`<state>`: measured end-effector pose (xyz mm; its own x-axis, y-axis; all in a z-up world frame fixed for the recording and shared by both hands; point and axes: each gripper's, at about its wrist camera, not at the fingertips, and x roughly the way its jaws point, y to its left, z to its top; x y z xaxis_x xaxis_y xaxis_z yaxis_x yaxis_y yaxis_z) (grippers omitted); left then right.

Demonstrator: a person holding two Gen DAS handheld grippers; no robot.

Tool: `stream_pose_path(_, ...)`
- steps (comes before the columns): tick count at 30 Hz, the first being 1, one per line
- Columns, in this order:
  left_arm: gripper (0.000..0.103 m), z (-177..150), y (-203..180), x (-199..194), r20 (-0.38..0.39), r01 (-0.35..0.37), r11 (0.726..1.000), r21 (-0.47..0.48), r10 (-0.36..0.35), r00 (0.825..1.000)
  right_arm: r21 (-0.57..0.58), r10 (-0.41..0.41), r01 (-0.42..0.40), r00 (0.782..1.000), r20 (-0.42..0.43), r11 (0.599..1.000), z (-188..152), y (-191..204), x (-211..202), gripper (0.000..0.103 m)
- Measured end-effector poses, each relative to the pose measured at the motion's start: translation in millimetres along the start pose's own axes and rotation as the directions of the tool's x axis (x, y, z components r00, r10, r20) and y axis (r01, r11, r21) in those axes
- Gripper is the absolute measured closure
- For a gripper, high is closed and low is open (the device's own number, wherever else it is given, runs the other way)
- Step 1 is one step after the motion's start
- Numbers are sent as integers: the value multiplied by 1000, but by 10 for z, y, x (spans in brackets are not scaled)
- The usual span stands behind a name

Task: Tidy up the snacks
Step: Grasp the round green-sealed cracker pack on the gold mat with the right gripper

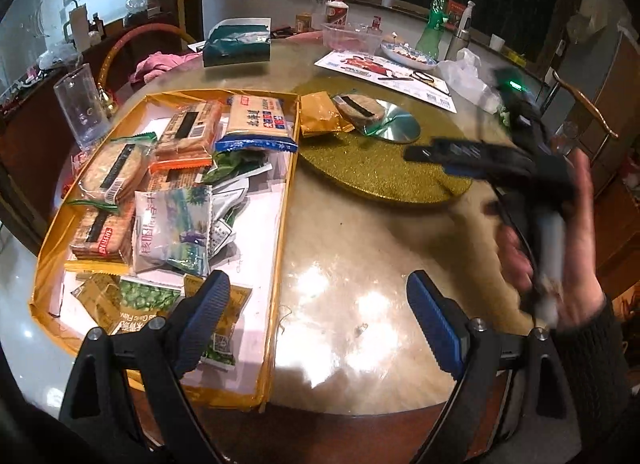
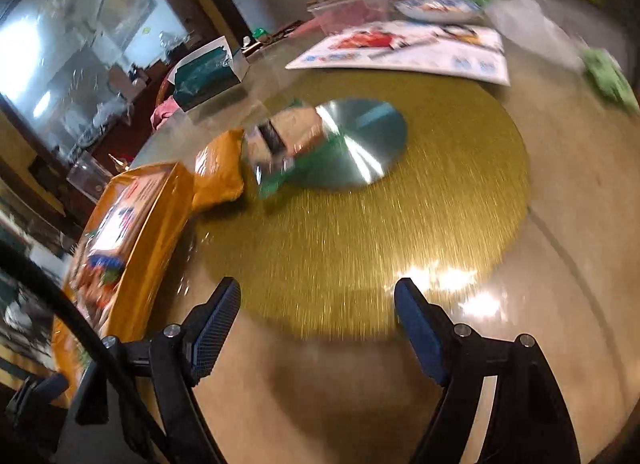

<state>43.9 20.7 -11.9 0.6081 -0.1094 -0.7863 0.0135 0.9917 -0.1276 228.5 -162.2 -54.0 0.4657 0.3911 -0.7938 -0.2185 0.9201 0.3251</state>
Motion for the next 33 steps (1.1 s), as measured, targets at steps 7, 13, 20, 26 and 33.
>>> stream_pose_path(7, 13, 8, 42, -6, -7, -11, 1000, -7, 11, 1000, -31, 47, -48, 998, -29, 998, 653, -56, 389, 23)
stream_pose_path(13, 13, 31, 87, 24, -16, -18, 1000, -26, 17, 1000, -199, -16, 7, 999, -43, 980, 954, 205, 660, 23)
stream_pose_path(20, 13, 62, 131, 13, -14, -21, 999, -30, 21, 1000, -270, -2, -22, 996, -89, 963, 979, 323, 866, 23)
stream_pose_path(26, 13, 69, 120, -36, -1, -28, 999, -22, 28, 1000, -337, -118, 95, 992, -50, 937, 829, 456, 854, 27)
stream_pose_path(33, 13, 80, 47, -20, -11, -8, 1000, -15, 8, 1000, -237, -188, 174, 981, -39, 956, 405, 208, 465, 28)
